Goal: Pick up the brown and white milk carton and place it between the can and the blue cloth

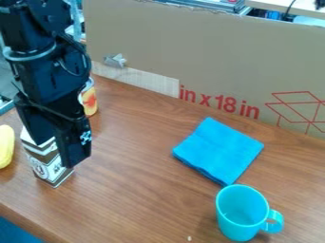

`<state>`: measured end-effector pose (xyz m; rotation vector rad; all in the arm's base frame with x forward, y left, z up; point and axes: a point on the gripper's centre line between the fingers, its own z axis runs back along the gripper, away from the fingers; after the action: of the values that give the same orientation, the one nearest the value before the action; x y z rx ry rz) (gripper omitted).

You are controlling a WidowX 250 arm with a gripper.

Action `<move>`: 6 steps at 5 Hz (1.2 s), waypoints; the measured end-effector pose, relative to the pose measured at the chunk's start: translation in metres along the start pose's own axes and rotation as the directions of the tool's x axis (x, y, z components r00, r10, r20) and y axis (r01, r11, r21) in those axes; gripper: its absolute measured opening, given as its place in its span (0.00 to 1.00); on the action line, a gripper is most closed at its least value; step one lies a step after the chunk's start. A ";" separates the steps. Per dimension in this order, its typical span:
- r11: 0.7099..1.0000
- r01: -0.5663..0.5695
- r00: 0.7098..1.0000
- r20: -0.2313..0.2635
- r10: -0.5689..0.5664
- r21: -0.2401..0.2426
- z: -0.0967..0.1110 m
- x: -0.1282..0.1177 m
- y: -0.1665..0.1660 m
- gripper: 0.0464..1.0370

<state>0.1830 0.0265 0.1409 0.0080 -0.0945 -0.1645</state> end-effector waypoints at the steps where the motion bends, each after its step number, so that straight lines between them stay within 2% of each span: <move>1: 1.000 0.001 1.000 -0.007 -0.001 -0.003 -0.002 -0.001 0.000 0.96; 2: 0.999 0.010 1.000 0.006 -0.010 0.052 0.008 0.004 0.010 0.96; 3: 0.997 -0.030 0.999 0.017 0.029 0.072 0.013 0.012 0.029 0.96; 4: 0.994 -0.042 0.999 -0.030 0.045 0.103 0.001 0.014 0.045 0.96; 5: 0.989 -0.094 0.992 -0.070 0.103 0.112 -0.010 0.023 0.065 0.96; 6: 0.980 -0.122 0.986 -0.091 0.138 0.159 -0.015 0.024 0.076 0.96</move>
<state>0.2207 0.0975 0.1299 0.1632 -0.0055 -0.0255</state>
